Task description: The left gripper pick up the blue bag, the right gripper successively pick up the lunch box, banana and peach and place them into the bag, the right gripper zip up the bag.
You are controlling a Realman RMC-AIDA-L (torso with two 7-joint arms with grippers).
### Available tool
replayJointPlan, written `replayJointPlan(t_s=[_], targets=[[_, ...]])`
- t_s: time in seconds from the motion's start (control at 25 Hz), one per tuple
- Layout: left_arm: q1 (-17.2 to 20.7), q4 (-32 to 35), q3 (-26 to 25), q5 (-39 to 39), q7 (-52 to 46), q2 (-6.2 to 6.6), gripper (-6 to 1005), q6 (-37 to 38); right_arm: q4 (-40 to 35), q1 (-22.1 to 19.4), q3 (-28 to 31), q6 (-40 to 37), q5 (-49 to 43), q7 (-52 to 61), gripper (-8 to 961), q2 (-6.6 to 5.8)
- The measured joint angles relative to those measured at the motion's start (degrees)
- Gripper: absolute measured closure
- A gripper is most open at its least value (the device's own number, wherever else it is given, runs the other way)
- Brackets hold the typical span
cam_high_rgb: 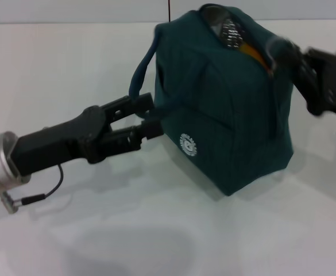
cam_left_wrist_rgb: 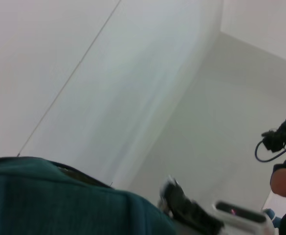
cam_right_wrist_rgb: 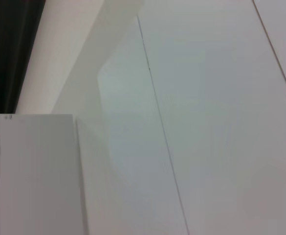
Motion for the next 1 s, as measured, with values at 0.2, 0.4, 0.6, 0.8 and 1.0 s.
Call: replayJointPlan(t_s=[0.2,0.4,0.6,0.8,1.0], targets=[[1.6,-1.3,0.5,0.2,2.9,-0.1,110,0.1,-0.3,6.7,-4.8,5.5,0.1,5.3,942,0.05],[2.1,-4.0,0.1,-0.4,5.9,-0.11,109,-0.6,-0.9,10.9,-11.4,7.4,0.2,6.2,942,0.06],[3.7,-4.0,0.1,-1.4,6.8,-0.1,109,-2.2,-3.3,11.8,-12.9,9.0,0.1,6.2,941,0.05],[4.7,-4.3,0.0,-2.6,9.8,-0.17,109,-6.0,-4.5,11.9,-13.0,10.6,0.2,6.2,941,0.05],[4.0,-6.8,0.0,-5.4,15.0,-0.31,109,-8.5,-4.5,12.0,-13.0,11.1,0.3,6.2,941,0.05]])
